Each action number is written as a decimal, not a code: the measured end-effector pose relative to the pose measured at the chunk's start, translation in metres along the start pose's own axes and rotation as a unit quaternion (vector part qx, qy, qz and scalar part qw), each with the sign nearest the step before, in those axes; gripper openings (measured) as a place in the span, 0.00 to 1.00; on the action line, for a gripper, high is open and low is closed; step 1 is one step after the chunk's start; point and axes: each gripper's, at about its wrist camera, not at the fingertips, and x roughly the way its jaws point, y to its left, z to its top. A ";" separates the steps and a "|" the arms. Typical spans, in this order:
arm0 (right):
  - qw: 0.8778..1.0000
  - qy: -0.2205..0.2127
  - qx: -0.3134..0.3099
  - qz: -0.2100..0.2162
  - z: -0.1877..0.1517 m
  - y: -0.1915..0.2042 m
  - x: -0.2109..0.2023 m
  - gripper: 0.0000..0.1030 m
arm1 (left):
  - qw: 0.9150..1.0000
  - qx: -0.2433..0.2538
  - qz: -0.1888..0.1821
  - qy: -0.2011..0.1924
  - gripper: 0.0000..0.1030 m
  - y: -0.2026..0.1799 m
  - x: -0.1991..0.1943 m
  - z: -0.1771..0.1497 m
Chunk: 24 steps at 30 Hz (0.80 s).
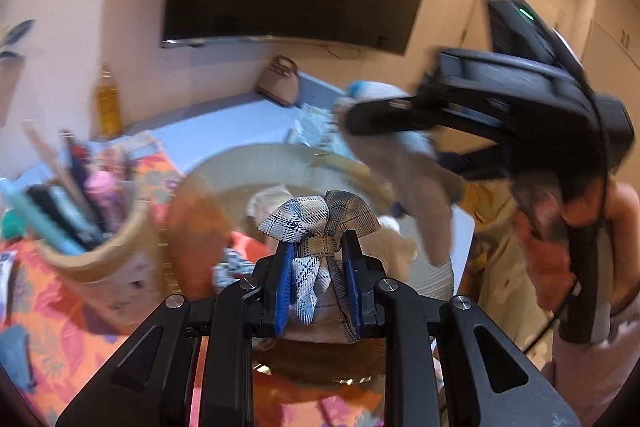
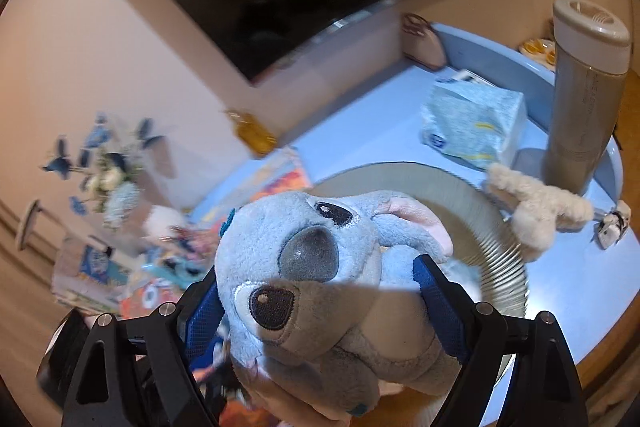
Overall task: Organize soft objects
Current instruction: 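Drop both items into the amber glass bowl and open both tools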
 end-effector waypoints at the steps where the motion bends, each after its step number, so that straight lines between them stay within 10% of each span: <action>1: 1.000 0.008 0.001 -0.007 0.003 -0.003 0.008 0.85 | 1.000 0.008 -0.004 0.007 0.19 -0.003 0.008 -0.002; 7: 0.998 0.034 0.024 -0.036 0.008 -0.016 0.036 0.87 | 0.999 0.034 0.020 0.035 0.49 -0.007 0.032 -0.004; 9: 0.999 0.031 0.031 -0.031 0.009 -0.017 0.034 0.87 | 0.997 0.036 0.044 0.047 0.93 -0.004 0.037 -0.005; 24: 1.000 0.015 0.005 -0.026 -0.002 0.035 0.008 0.89 | 0.998 0.021 0.043 0.044 0.96 0.013 0.006 -0.002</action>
